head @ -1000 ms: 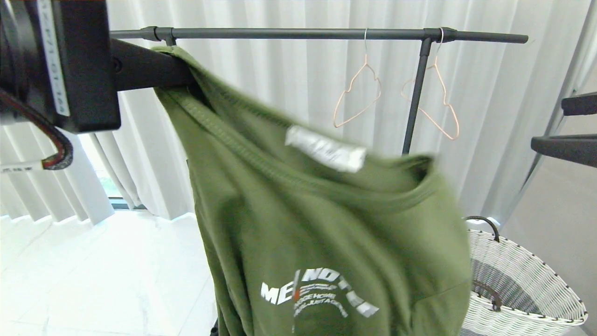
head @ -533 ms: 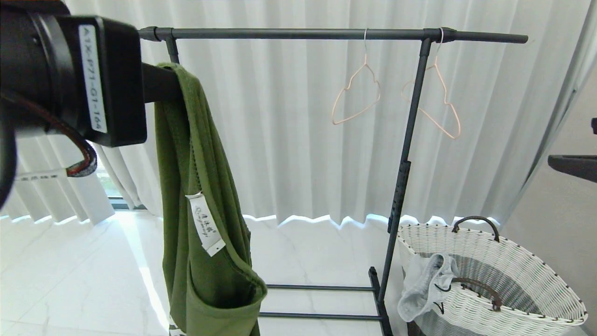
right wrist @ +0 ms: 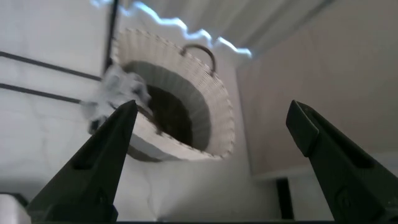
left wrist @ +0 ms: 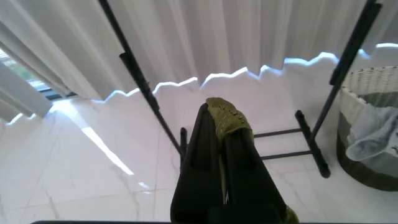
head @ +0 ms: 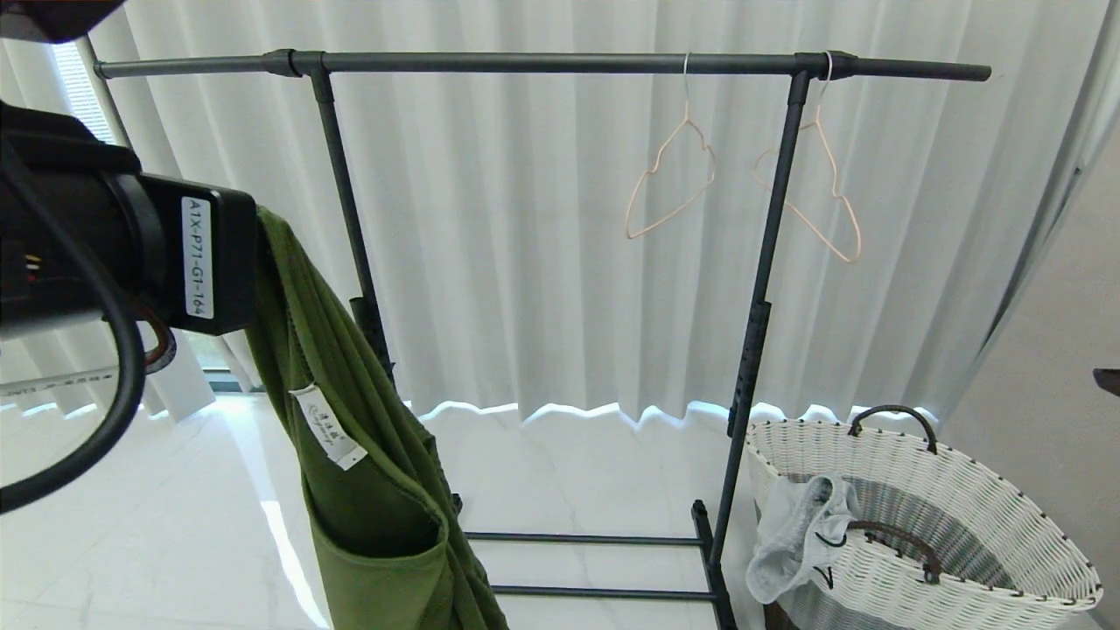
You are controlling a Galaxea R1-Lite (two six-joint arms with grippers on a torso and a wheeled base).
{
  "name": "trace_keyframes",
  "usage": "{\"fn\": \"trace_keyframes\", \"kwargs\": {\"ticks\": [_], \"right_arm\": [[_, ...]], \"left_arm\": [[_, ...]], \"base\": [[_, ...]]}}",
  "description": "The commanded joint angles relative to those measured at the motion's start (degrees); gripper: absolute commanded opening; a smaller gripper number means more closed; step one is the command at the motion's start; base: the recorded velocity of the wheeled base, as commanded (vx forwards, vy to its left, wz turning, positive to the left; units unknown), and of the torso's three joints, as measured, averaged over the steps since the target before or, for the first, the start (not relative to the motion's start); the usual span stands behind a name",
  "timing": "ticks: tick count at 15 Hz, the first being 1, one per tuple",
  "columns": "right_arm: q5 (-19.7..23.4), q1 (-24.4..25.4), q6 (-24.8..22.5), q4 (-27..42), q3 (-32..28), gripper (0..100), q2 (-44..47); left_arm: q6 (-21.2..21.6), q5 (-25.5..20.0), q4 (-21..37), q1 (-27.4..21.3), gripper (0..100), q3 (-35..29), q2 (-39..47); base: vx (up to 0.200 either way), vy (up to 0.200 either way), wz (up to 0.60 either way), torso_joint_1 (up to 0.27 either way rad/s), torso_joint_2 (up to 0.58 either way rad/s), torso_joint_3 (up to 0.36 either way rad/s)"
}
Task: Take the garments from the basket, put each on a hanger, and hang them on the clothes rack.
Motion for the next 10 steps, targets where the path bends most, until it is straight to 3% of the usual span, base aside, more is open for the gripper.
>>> {"fn": "trace_keyframes", "kwargs": {"ticks": [1,4,9,10], "right_arm": [[0.5,-2.0,0.4,-0.3,0.8,100,-0.6],[6.7,-1.7,2.7,-5.0,4.7,100,-3.1],[7.6,-1.7,4.3,-9.2,7.5,100,-3.3],[8.1,-1.7,4.3,-9.2,7.5,100,-3.3]], "left_arm": [[0.0,0.0,-0.1,0.5,0,0.7,-0.6],[2.1,1.3,-0.1,0.4,0,0.7,-0.6],[2.2,1.4,-0.1,0.4,0,0.7,-1.3],[2.5,1.8,-0.1,0.4,0,0.8,-1.4]], "base": [[0.000,0.000,0.00,0.000,0.00,0.000],[0.000,0.000,0.00,0.000,0.00,0.000],[0.000,0.000,0.00,0.087,-0.35,-0.253],[0.000,0.000,0.60,0.144,-0.45,-0.315]]}}
